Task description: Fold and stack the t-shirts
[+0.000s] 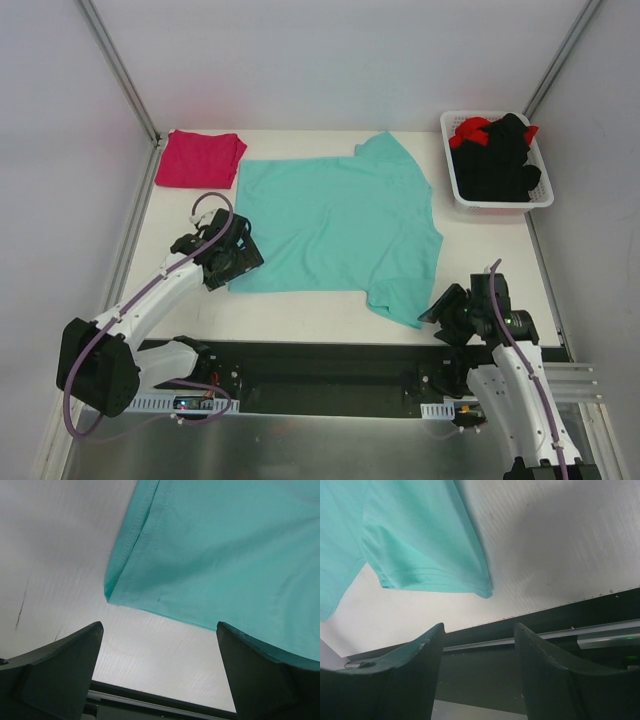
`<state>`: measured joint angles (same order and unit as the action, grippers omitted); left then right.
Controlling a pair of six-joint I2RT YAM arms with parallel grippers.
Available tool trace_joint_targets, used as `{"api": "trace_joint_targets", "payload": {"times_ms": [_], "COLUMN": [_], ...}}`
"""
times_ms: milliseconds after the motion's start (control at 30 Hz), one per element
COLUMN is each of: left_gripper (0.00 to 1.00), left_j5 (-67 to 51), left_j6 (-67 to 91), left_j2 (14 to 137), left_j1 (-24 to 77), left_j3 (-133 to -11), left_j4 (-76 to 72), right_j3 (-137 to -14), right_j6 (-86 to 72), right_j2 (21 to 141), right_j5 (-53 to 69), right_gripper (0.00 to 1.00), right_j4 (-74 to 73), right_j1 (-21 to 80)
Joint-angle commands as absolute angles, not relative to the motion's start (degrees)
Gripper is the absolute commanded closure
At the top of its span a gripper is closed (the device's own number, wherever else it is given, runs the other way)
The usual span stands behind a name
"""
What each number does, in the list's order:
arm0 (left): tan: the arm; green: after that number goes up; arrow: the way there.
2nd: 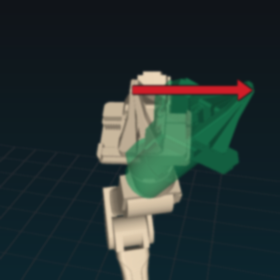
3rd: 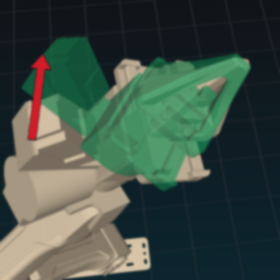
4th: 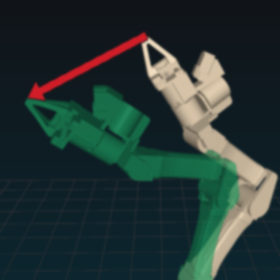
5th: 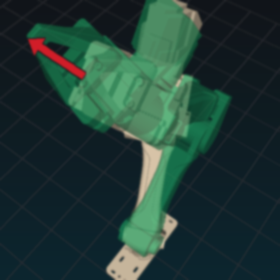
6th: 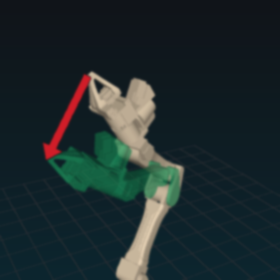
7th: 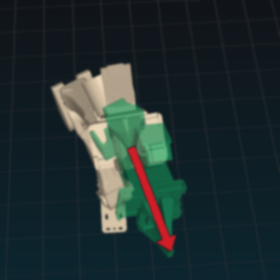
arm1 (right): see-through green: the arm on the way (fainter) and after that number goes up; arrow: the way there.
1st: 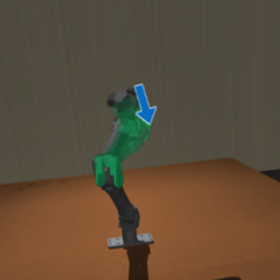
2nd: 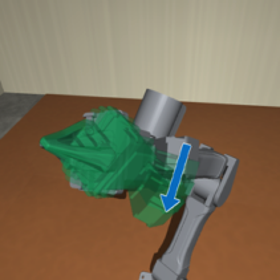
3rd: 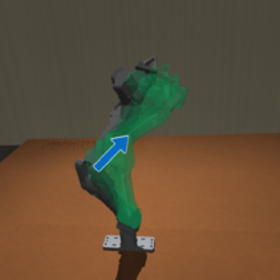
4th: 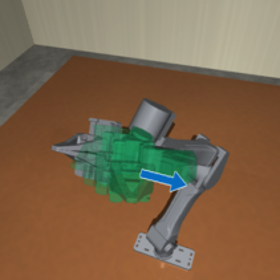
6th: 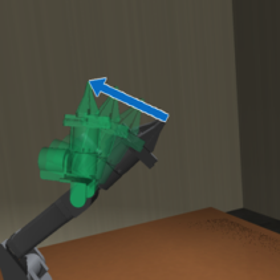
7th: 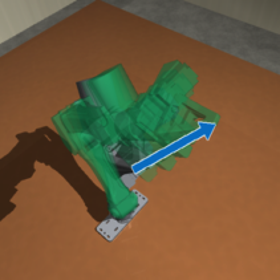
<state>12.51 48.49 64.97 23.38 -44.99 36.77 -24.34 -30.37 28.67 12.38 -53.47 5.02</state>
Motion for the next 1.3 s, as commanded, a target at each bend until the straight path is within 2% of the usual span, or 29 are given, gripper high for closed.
{"api": "trace_joint_targets", "payload": {"times_ms": [0,500,1267], "left_gripper": [0.03,0.02,0.02], "left_j5": [13.9,13.6,13.7], "left_j6": [47.8,47.8,47.9], "left_j2": [65.5,66.4,67.5], "left_j1": [24.4,24.8,25.0], "left_j3": [-47.8,-48.9,-49.6], "left_j4": [38.8,38.8,38.8], "right_j3": [-28.2,-25.0,-21.9], "right_j6": [-29.5,-29.9,-30.6], "right_j2": [30.5,34.5,44.0], "right_j5": [12.0,12.0,11.3], "right_gripper": [0.41,0.48,0.52], "right_j4": [-55.2,-49.2,-39.9], "right_j1": [5.1,5.2,7.4]}}
